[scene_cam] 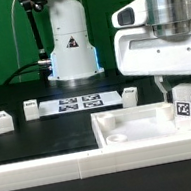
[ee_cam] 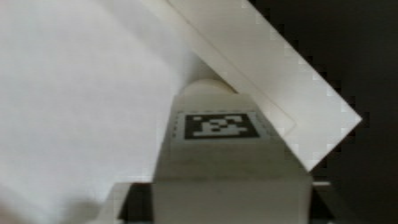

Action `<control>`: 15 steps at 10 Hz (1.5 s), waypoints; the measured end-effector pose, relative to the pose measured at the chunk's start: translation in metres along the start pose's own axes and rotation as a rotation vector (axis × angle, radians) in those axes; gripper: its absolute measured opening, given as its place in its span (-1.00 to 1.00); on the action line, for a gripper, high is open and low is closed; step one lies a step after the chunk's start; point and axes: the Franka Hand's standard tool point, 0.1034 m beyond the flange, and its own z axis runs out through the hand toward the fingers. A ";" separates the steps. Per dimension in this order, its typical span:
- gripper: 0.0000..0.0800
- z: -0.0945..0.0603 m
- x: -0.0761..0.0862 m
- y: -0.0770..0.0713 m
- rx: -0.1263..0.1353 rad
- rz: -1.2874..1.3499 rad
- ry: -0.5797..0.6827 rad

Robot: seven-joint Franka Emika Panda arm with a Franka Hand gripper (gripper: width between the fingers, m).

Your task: Assemble one leg

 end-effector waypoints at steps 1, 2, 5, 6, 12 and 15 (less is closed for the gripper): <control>-0.27 0.000 0.000 0.000 -0.003 0.100 0.000; -0.27 0.000 0.000 0.001 -0.006 0.172 0.000; -0.07 0.000 0.000 0.001 -0.006 0.244 -0.001; 0.28 0.000 0.000 0.001 -0.006 0.241 -0.001; 0.62 0.000 -0.007 -0.006 0.001 -0.173 0.019; 0.62 0.001 -0.008 -0.007 0.001 -0.506 0.020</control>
Offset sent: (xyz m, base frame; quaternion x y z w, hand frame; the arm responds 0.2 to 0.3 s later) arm 0.0000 0.0000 0.0000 0.0000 0.0000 0.1938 0.9810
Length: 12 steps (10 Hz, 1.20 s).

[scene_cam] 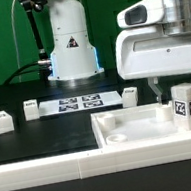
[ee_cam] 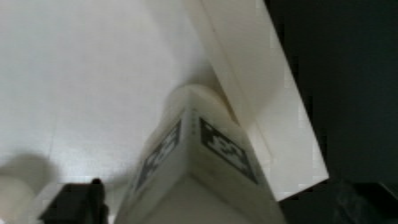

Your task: Assemble one leg

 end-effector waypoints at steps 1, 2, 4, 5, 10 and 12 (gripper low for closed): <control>0.62 0.000 -0.001 -0.001 0.001 -0.103 -0.001; 0.62 0.000 -0.002 -0.002 0.001 -0.181 -0.002; 0.62 0.001 -0.003 -0.002 0.000 -0.346 -0.005; 0.62 0.000 -0.001 -0.001 0.000 -0.433 -0.005; 0.62 -0.003 0.008 0.004 -0.006 -0.626 0.018; 0.38 -0.002 0.008 0.005 -0.006 -0.622 0.017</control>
Offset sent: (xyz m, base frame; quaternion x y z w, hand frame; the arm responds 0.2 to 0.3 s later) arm -0.0066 0.0096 0.0025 0.0058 -0.0237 -0.2339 0.9719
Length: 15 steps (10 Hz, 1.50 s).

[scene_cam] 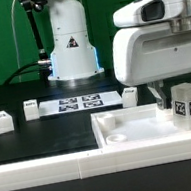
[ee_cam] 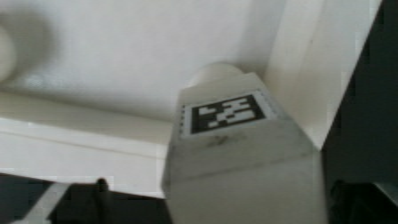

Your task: Assemble one leg

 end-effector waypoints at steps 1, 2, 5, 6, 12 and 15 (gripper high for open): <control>0.38 0.000 0.000 0.000 0.000 0.000 0.000; -0.07 0.000 0.000 0.000 0.000 0.000 0.000; -0.28 0.000 0.000 0.000 0.000 0.067 0.000; -0.28 0.001 0.000 0.000 0.000 0.133 0.000; -0.26 0.001 0.001 0.004 -0.001 0.696 0.021; -0.23 0.001 -0.003 0.008 -0.026 0.925 0.032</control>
Offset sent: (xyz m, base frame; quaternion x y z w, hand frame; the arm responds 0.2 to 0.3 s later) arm 0.0000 0.0000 0.0000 0.0000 0.0000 0.0650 0.9979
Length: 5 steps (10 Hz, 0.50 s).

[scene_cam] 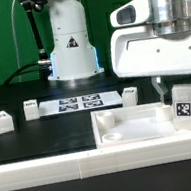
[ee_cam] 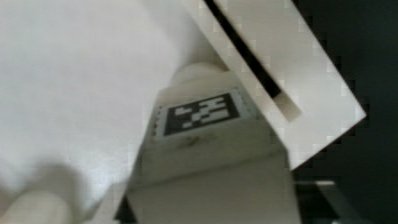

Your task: Assemble one leg

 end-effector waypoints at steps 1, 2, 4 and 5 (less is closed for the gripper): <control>-0.22 0.000 0.002 0.004 -0.014 0.041 0.011; -0.22 0.000 0.003 0.005 -0.015 0.046 0.012; 0.00 0.000 0.003 0.005 -0.016 0.045 0.012; 0.35 0.000 0.003 0.005 -0.016 0.045 0.012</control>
Offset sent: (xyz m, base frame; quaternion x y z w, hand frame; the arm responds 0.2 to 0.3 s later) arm 0.0000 0.0000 0.0000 0.0000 0.0000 0.0000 1.0000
